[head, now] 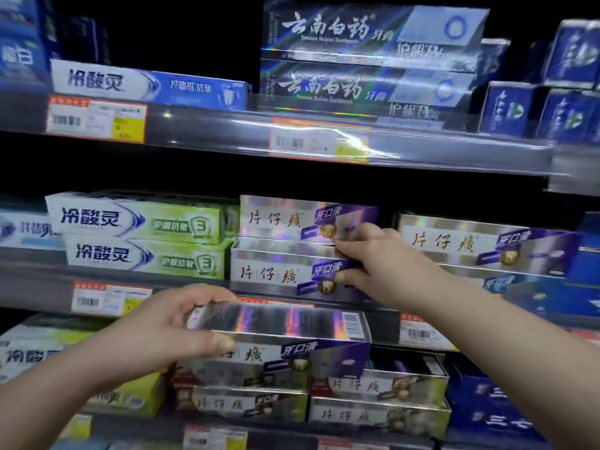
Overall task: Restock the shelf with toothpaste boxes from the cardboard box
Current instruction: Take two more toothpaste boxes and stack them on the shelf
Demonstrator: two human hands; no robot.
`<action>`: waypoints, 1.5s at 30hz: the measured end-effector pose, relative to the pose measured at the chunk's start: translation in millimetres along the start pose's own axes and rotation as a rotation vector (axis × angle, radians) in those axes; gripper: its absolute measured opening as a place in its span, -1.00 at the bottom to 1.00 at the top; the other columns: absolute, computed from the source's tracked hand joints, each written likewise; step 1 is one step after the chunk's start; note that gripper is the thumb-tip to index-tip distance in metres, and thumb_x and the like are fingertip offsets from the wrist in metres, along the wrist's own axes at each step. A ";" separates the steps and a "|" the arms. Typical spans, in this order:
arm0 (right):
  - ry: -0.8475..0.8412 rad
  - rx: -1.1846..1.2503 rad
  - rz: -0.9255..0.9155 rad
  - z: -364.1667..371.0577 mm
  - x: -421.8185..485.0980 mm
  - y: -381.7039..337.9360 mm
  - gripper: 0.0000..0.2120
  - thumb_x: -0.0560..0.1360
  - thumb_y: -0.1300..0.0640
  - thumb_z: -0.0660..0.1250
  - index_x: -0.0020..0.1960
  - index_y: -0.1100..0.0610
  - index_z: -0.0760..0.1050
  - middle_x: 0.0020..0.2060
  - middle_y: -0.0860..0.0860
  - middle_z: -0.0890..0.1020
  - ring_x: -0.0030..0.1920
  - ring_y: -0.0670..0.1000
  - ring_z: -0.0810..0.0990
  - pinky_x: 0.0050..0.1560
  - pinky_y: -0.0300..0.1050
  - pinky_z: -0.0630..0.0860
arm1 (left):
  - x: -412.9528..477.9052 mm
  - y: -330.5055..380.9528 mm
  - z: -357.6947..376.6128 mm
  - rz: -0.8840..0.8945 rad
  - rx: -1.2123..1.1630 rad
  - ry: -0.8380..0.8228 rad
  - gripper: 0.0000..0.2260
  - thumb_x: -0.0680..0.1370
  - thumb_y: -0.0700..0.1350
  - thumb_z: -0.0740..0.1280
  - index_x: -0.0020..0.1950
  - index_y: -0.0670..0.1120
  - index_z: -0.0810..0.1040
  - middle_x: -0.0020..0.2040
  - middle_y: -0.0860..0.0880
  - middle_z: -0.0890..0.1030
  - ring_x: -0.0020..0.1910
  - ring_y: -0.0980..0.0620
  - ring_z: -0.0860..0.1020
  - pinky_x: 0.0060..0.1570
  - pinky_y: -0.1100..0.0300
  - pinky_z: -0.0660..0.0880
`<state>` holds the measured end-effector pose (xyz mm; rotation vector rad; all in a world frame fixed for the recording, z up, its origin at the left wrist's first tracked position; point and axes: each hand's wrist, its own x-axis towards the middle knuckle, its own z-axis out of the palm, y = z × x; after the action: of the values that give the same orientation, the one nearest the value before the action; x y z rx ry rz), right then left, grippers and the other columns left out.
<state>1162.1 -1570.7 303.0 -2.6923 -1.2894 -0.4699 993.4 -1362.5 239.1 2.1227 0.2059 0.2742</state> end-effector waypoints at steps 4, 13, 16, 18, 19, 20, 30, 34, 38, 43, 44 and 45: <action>0.058 -0.031 -0.006 -0.3 -3.5 0.1 -0.60 0.48 -0.03 0.28 0.27 0.08 0.44 0.29 0.06 0.43 0.26 0.16 0.41 0.27 -0.03 0.36 | -5.7 7.1 -4.4 0.001 0.024 0.029 -0.30 -0.10 0.41 0.48 0.02 0.34 0.52 0.17 0.25 0.52 0.05 0.17 0.57 0.22 0.02 0.45; 0.222 0.129 0.049 -22.8 -26.4 10.1 -0.63 0.46 0.09 0.31 0.26 0.02 0.46 0.19 0.01 0.51 0.18 0.08 0.49 0.12 -0.05 0.44 | -9.9 35.8 -26.1 0.129 -0.041 0.179 -0.27 -0.21 0.39 0.48 -0.06 0.27 0.58 -0.02 0.39 0.60 0.00 0.38 0.54 0.02 0.32 0.44; 0.305 0.216 0.087 -31.9 -42.1 23.1 -0.72 0.46 0.13 0.33 0.18 0.04 0.53 0.07 0.04 0.54 0.06 0.09 0.55 0.06 -0.01 0.48 | 0.7 62.0 -30.6 0.189 -0.072 0.170 -0.36 -0.14 0.19 0.53 -0.07 0.12 0.60 -0.08 0.37 0.62 -0.11 0.43 0.56 -0.25 0.54 0.46; 0.306 0.241 0.130 -34.1 -51.9 30.0 -0.76 0.46 0.14 0.33 0.13 0.05 0.56 0.03 0.03 0.54 0.00 0.07 0.57 0.04 0.04 0.50 | 12.4 80.0 -33.4 0.204 -0.047 0.186 -0.43 -0.07 0.17 0.50 -0.07 0.11 0.60 -0.08 0.28 0.65 -0.11 0.38 0.57 -0.22 0.52 0.47; 0.303 0.243 0.149 -34.6 -56.0 33.4 -0.77 0.47 0.14 0.32 0.11 0.05 0.56 0.03 0.03 0.55 -0.02 0.07 0.58 0.03 0.05 0.51 | 18.7 87.7 -33.7 0.213 -0.034 0.194 -0.43 -0.05 0.18 0.51 -0.07 0.14 0.59 -0.06 0.22 0.65 -0.11 0.38 0.56 -0.18 0.46 0.48; 0.305 0.246 0.169 -34.9 -59.5 36.4 -0.78 0.47 0.14 0.32 0.10 0.05 0.57 0.03 0.03 0.56 -0.03 0.06 0.58 0.03 0.05 0.51 | 25.6 93.9 -33.6 0.212 -0.026 0.199 -0.48 0.02 0.15 0.53 -0.06 0.14 0.57 -0.03 0.17 0.62 -0.11 0.36 0.56 -0.14 0.40 0.47; 0.232 0.276 0.288 -22.6 -66.0 38.7 -0.77 0.48 0.12 0.29 0.13 0.03 0.53 -0.01 0.00 0.57 0.02 0.02 0.54 0.09 -0.01 0.49 | 79.3 101.5 -16.7 0.137 0.197 0.233 -0.63 0.41 -0.13 0.45 0.19 -0.12 0.54 0.18 -0.04 0.57 0.16 0.03 0.51 0.22 0.15 0.40; 0.207 0.295 0.282 -19.6 -61.7 32.2 -0.70 0.47 0.12 0.28 0.20 0.01 0.49 0.05 0.01 0.58 0.06 0.06 0.54 0.10 0.02 0.50 | 76.9 98.8 -5.8 0.177 0.407 0.453 -0.63 0.40 -0.02 0.44 0.18 -0.06 0.57 0.16 -0.11 0.51 0.15 -0.05 0.49 0.17 0.16 0.37; 0.164 0.330 0.290 -17.7 -60.1 24.4 -0.69 0.49 0.16 0.21 0.22 0.01 0.46 0.10 0.02 0.60 0.07 0.08 0.56 0.08 0.04 0.53 | 70.8 92.8 2.4 0.234 0.460 0.583 -0.58 0.39 -0.02 0.45 0.23 -0.06 0.52 0.18 -0.14 0.42 0.21 -0.10 0.43 0.23 0.11 0.34; 0.107 0.337 0.242 -7.6 -61.0 16.6 -0.65 0.50 0.09 0.24 0.28 -0.04 0.35 0.09 0.01 0.59 0.07 0.07 0.56 0.01 0.00 0.53 | 42.0 73.7 13.1 0.204 0.453 0.784 -0.54 0.40 -0.09 0.44 0.25 -0.12 0.42 0.18 -0.12 0.46 0.16 -0.13 0.46 0.12 0.00 0.40; 0.117 0.348 0.246 -4.9 -62.0 16.0 -0.64 0.50 0.08 0.24 0.28 -0.05 0.34 0.10 0.01 0.59 0.06 0.07 0.56 0.01 -0.01 0.54 | 35.9 66.7 15.1 0.153 0.416 0.789 -0.55 0.40 -0.08 0.44 0.24 -0.12 0.41 0.15 -0.11 0.49 0.10 -0.12 0.50 0.06 0.01 0.43; 0.133 0.366 0.246 -1.9 -62.8 15.2 -0.63 0.49 0.08 0.25 0.28 -0.05 0.34 0.10 0.01 0.59 0.06 0.06 0.56 0.00 -0.02 0.53 | 30.8 60.1 17.2 0.105 0.364 0.773 -0.55 0.40 -0.07 0.44 0.24 -0.11 0.41 0.14 -0.10 0.53 0.05 -0.11 0.53 0.03 0.01 0.45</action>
<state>1136.4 -1627.1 284.6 -2.4206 -0.8924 -0.3378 1030.1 -1400.7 284.4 2.2841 0.6295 1.1942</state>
